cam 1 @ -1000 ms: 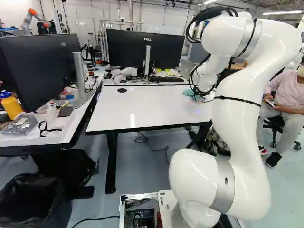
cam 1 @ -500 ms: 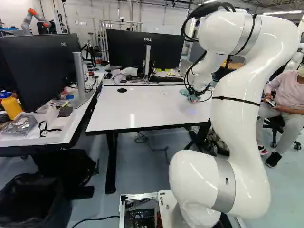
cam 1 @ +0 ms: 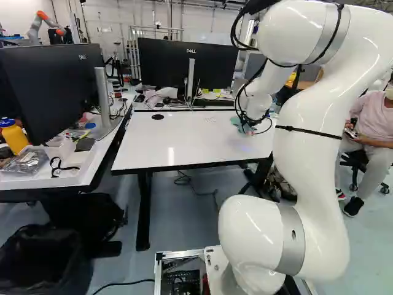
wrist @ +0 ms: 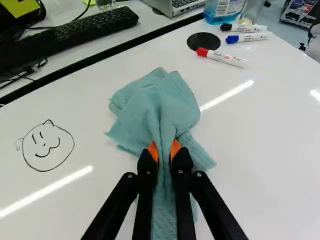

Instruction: Clean the table with the green towel

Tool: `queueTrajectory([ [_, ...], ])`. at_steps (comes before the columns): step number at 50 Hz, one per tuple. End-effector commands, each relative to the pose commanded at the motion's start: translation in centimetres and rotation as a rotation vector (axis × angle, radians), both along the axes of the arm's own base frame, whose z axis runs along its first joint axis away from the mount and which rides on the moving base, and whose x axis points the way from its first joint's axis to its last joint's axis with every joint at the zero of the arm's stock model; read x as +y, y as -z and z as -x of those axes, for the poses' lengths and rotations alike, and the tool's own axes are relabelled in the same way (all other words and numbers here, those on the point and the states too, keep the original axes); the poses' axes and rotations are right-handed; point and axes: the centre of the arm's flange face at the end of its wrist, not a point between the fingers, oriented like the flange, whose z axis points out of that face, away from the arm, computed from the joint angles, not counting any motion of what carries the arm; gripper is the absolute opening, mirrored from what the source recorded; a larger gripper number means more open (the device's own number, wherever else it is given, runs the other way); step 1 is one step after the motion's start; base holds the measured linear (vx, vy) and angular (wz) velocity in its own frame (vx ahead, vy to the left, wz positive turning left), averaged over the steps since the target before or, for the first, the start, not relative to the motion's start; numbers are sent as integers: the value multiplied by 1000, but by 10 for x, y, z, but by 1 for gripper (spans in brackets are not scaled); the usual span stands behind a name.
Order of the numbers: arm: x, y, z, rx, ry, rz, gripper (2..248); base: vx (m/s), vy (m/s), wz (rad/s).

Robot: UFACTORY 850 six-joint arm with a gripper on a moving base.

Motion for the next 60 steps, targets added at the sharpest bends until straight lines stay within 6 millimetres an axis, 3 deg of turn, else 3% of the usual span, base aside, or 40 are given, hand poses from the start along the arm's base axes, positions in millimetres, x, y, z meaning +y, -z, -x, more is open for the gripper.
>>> queueTrajectory([
  [18, 14, -3, 33, 19, -1, -7, 45, 0, 0, 0],
  [35, 3, -4, 59, 29, 36, -12, 45, 0, 0, 0],
  [45, -13, -3, 56, 24, 62, -10, 45, 0, 0, 0],
  [60, -36, -1, 36, 10, 84, -5, 45, 0, 0, 0],
])
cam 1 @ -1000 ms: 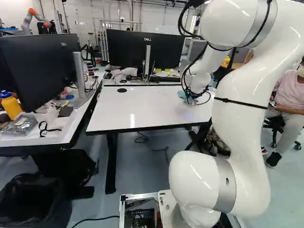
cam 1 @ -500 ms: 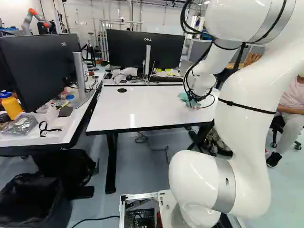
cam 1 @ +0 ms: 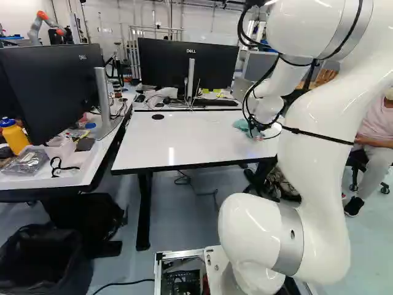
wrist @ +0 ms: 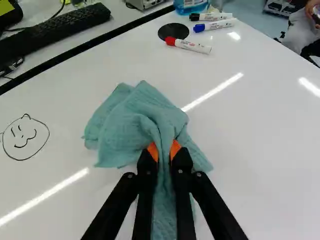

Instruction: Clean the table with the green towel

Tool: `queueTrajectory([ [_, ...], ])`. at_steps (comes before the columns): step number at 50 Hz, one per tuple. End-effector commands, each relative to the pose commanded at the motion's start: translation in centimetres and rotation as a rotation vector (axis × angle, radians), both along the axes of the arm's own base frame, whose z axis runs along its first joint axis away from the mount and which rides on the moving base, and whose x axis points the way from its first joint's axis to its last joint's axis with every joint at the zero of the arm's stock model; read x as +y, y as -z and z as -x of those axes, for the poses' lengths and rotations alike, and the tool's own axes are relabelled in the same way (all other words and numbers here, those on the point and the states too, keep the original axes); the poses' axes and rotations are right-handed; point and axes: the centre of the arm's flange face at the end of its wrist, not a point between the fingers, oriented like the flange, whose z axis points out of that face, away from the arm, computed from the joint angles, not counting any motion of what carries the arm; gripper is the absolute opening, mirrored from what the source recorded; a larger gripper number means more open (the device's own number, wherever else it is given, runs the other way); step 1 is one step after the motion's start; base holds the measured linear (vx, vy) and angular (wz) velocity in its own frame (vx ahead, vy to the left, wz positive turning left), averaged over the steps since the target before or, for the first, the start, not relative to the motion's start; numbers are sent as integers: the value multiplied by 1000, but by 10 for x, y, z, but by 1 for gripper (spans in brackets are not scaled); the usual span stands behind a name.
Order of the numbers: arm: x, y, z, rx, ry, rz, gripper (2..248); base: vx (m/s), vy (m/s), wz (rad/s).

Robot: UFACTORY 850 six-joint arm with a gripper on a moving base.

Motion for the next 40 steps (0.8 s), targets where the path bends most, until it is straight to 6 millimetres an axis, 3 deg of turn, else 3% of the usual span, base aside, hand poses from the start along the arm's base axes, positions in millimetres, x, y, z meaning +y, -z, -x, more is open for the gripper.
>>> queueTrajectory([
  [40, -51, 8, -67, -50, 25, 25, 45, 0, 0, 0],
])
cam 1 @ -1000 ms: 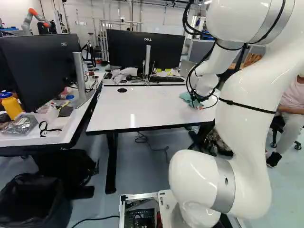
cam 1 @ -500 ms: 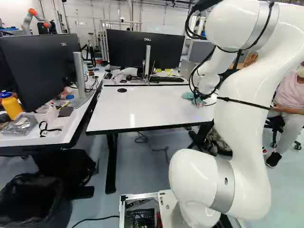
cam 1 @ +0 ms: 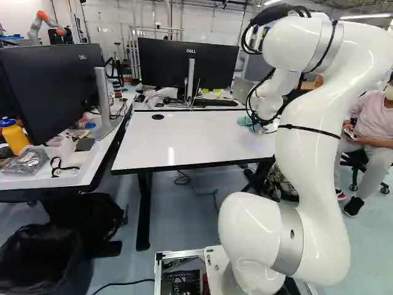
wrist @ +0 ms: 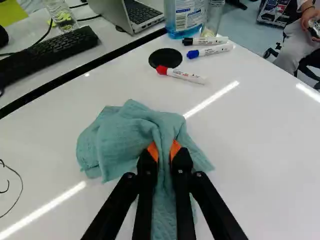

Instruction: Clean the table with the green towel

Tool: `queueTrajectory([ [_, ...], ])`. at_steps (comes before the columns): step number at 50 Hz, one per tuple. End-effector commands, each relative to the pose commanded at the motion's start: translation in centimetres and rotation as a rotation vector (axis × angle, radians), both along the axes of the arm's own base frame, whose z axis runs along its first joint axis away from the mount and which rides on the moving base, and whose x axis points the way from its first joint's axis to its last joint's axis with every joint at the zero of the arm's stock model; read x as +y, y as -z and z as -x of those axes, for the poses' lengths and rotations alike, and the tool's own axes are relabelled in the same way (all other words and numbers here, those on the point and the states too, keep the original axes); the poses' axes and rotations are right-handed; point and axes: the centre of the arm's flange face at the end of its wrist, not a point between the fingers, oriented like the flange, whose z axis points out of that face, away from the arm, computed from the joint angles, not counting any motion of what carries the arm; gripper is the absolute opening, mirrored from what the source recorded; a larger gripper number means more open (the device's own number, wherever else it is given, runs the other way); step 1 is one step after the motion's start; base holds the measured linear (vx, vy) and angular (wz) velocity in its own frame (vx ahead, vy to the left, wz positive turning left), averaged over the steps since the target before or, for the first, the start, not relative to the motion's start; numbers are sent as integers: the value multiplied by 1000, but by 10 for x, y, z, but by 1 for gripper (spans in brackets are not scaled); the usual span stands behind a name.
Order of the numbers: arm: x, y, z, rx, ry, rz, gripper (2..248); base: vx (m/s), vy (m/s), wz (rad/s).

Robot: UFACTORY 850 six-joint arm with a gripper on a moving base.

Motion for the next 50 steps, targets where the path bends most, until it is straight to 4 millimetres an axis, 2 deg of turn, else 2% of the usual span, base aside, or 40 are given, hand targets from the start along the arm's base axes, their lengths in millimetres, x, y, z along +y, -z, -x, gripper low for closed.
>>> queueTrajectory([
  [16, -7, 4, -29, -21, -11, 11, 45, 0, 0, 0],
  [28, 1, 6, -48, -33, -33, 16, 45, 0, 0, 0],
  [39, 17, 5, -52, -30, -58, 15, 45, 0, 0, 0],
  [50, 36, 3, -46, -19, -79, 9, 45, 0, 0, 0],
])
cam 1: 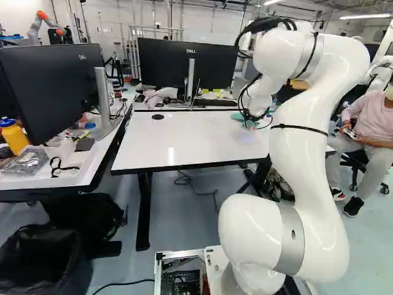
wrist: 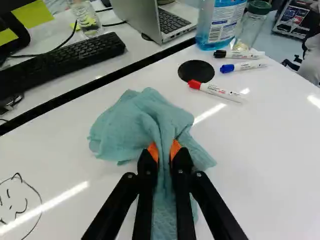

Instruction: Clean the table with the green towel

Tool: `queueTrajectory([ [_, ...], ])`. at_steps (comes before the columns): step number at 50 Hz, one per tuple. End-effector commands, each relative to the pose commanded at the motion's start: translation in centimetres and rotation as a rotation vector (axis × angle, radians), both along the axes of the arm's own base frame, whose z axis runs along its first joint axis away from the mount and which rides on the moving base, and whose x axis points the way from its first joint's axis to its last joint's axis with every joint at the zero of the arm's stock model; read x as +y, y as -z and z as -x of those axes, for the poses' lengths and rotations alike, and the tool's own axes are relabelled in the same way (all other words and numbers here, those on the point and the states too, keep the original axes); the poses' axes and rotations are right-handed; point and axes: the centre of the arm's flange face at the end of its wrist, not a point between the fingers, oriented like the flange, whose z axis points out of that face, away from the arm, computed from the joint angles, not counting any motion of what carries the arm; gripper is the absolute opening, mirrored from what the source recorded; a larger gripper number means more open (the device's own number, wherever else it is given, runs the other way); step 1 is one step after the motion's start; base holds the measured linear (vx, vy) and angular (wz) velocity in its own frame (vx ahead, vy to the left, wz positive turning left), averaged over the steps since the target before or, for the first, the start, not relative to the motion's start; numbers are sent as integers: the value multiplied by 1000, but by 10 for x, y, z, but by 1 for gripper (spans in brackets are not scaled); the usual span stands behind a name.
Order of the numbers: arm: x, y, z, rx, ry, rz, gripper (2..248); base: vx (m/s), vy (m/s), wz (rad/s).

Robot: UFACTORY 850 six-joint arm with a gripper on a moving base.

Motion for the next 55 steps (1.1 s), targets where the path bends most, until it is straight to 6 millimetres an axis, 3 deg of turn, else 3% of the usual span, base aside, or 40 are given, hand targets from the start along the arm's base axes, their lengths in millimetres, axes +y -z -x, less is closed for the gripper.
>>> queueTrajectory([
  [55, 65, -11, 87, 71, -46, -28, 45, 0, 0, 0],
])
